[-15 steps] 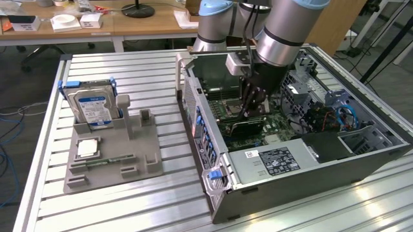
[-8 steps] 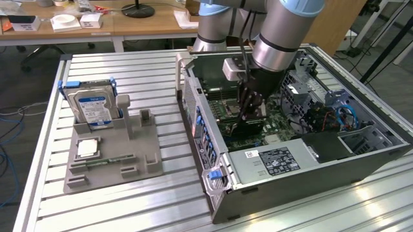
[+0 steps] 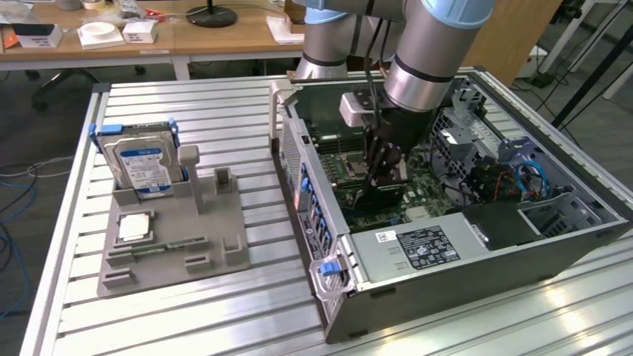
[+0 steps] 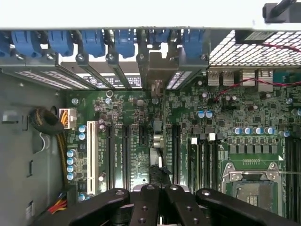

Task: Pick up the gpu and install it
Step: 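Press down on the gpu until it lock into place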

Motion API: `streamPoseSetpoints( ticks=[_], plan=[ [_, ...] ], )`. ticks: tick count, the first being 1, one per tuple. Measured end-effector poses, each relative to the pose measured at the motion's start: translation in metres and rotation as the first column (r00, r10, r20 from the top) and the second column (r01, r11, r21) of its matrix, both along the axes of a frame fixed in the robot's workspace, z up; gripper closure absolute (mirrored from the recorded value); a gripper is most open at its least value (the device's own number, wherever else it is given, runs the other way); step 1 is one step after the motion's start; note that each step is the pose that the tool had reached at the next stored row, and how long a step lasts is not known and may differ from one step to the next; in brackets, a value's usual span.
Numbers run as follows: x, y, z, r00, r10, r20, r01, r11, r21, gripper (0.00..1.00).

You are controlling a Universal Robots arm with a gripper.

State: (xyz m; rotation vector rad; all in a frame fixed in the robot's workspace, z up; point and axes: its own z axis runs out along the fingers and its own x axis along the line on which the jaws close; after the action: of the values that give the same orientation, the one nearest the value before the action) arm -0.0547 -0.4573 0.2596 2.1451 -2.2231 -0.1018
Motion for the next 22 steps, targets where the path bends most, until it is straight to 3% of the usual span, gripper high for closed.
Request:
streamPoseSetpoints(
  ticks=[1,6,15,19,22],
  plan=[
    [0.0,0.0003,0.0026,1.0,0.0,0.0019,0.0,1.0,0.003,0.89],
    [-0.01,-0.0002,0.0245,1.0,0.0,0.0004,0.0,1.0,0.0005,0.89],
    [-0.05,-0.0002,0.034,1.0,0.0,0.0008,0.0,1.0,0.0007,0.89],
    [-0.055,-0.0002,0.0477,1.0,-0.001,0.0009,0.001,1.0,0.0011,0.89],
    [-0.063,-0.0002,0.0495,1.0,-0.004,0.0009,0.004,1.0,0.0011,0.89]
  ],
)
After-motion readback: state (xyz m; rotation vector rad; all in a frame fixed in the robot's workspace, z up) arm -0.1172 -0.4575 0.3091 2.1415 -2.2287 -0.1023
